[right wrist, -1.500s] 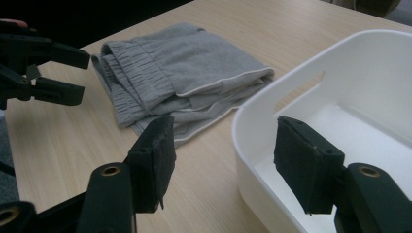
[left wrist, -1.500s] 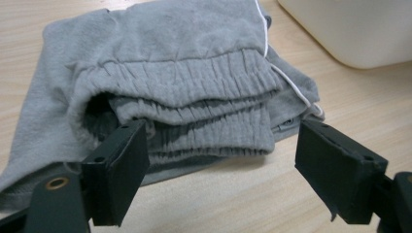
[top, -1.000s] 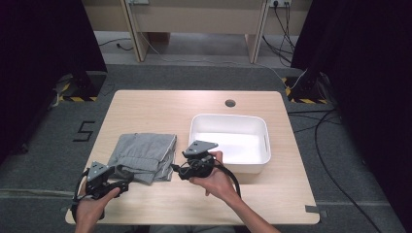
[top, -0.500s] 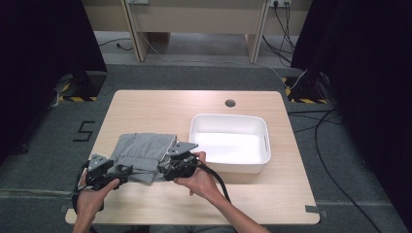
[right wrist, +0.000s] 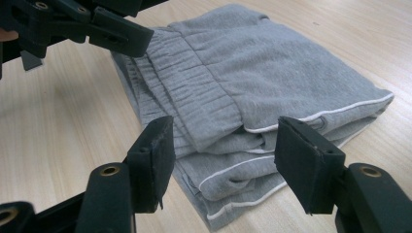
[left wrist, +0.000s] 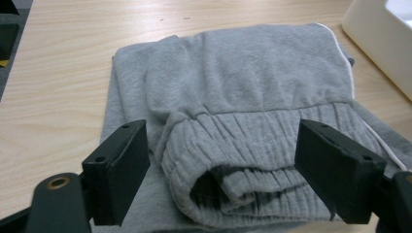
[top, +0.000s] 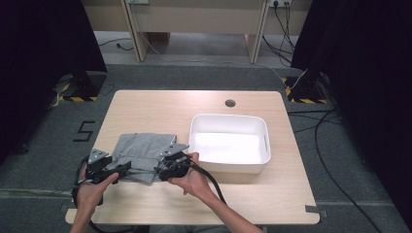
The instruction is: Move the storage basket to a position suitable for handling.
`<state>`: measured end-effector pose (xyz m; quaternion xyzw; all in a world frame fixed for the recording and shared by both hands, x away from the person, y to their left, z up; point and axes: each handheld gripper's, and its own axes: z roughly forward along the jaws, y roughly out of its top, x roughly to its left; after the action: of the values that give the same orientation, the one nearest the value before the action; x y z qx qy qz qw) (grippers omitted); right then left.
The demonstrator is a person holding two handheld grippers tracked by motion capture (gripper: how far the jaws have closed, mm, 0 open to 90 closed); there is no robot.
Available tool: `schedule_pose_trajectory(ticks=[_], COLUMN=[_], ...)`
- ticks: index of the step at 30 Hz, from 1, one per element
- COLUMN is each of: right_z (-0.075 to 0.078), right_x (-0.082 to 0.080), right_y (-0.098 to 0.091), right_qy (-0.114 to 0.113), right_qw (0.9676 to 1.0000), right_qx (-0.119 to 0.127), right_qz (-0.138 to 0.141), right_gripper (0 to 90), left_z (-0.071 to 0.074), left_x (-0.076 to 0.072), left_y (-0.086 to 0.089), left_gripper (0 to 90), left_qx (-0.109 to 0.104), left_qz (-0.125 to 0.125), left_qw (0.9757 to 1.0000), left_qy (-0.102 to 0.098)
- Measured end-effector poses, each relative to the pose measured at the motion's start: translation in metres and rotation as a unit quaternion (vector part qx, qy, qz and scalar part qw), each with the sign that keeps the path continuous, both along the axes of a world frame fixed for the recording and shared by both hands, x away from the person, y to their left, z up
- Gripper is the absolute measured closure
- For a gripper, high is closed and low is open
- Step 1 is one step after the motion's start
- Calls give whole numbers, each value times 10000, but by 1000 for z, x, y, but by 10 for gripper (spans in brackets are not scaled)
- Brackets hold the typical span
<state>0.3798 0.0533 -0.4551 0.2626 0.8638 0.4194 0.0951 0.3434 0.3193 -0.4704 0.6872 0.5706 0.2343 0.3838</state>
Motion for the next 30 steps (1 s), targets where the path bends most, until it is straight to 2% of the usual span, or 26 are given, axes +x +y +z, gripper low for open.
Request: schedule_pose_trajectory(ticks=[20, 29, 30], right_z=[-15, -26, -28], right_x=[10, 16, 17], right_y=[14, 28, 28], right_qy=[43, 61, 77], right_qw=[9996, 9990, 9988], right_qx=[-198, -345, -365], right_qz=[-201, -292, -302], right_gripper=[397, 395, 394], left_z=[4, -7, -12], left_x=[20, 36, 38], left_y=[7, 7, 5], left_gripper=[198, 232, 242], left_qx=[-27, 101, 101], left_qz=[141, 185, 150], left_qw=[9999, 9994, 9992], left_qy=[55, 260, 347])
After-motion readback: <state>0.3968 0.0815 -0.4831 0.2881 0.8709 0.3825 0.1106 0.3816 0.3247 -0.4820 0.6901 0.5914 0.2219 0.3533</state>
